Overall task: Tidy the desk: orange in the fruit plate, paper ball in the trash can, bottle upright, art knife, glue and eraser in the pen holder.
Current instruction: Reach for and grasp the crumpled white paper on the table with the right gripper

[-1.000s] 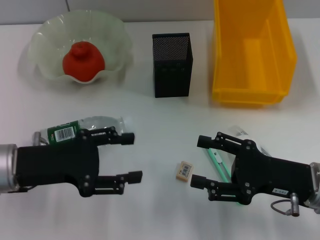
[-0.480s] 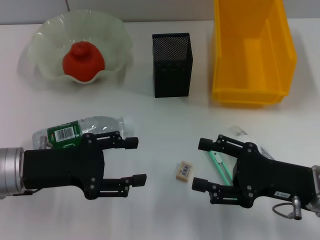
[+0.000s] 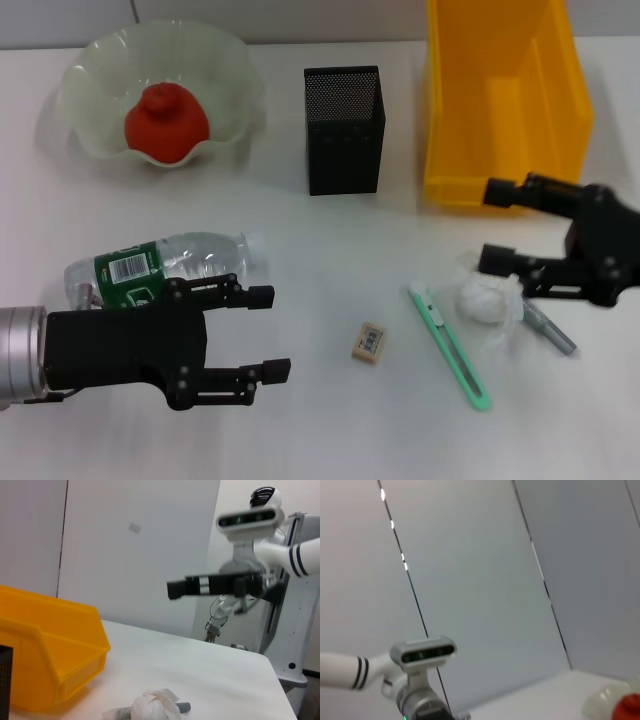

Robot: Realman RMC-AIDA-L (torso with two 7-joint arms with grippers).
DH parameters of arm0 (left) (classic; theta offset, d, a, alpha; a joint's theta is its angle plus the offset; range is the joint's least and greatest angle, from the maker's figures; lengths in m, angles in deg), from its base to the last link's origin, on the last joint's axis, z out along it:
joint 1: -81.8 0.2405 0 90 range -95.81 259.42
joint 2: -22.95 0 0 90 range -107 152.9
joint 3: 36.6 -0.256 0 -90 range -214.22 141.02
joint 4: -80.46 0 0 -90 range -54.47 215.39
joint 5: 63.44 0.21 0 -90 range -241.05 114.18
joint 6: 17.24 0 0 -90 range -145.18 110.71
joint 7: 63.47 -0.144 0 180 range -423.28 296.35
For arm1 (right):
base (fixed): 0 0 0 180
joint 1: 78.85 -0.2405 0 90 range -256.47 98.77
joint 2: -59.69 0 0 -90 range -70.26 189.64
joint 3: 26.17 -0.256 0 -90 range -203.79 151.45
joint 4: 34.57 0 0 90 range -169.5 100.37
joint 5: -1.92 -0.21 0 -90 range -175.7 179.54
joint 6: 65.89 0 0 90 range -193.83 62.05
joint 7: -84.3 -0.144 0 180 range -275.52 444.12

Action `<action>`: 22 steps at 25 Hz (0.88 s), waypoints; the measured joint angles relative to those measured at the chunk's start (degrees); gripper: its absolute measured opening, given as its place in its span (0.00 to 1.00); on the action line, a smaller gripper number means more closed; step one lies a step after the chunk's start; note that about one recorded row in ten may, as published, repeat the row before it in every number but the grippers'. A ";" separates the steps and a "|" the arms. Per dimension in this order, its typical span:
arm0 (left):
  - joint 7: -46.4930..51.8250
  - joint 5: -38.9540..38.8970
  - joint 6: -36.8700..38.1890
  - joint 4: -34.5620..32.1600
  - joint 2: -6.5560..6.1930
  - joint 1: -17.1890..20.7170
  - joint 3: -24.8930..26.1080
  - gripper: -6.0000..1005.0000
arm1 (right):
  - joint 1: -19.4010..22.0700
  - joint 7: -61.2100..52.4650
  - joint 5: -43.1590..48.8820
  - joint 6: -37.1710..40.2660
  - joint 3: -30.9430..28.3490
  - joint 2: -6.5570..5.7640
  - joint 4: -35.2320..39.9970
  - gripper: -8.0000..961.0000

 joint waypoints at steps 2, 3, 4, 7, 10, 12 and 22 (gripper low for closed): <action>0.00 0.01 0.01 0.00 0.00 0.12 0.00 0.77 | 0.33 -5.19 2.33 0.30 -1.29 0.55 8.07 0.88; 0.00 0.01 0.00 0.00 0.02 0.16 0.00 0.77 | 0.42 -7.35 3.33 0.43 -1.73 0.79 11.90 0.88; 0.00 0.01 0.00 0.00 0.02 0.16 0.00 0.77 | 0.43 -9.39 3.96 0.51 -1.84 0.90 14.46 0.88; 0.00 0.01 -0.02 -0.01 0.12 0.38 0.17 0.77 | 0.03 -15.23 5.72 0.50 -1.82 1.00 20.48 0.88; 0.00 0.01 -0.02 -0.03 0.19 0.39 0.29 0.77 | -0.93 -21.08 9.39 -1.67 -2.04 1.00 24.26 0.88; 0.00 0.01 -0.01 -0.04 0.21 0.39 0.47 0.77 | -1.98 -26.19 12.30 -3.45 -2.06 0.96 26.34 0.88; -0.25 0.00 -0.75 -0.05 0.19 -0.06 0.62 0.77 | -14.27 -53.55 41.66 0.40 -0.37 -0.30 36.68 0.88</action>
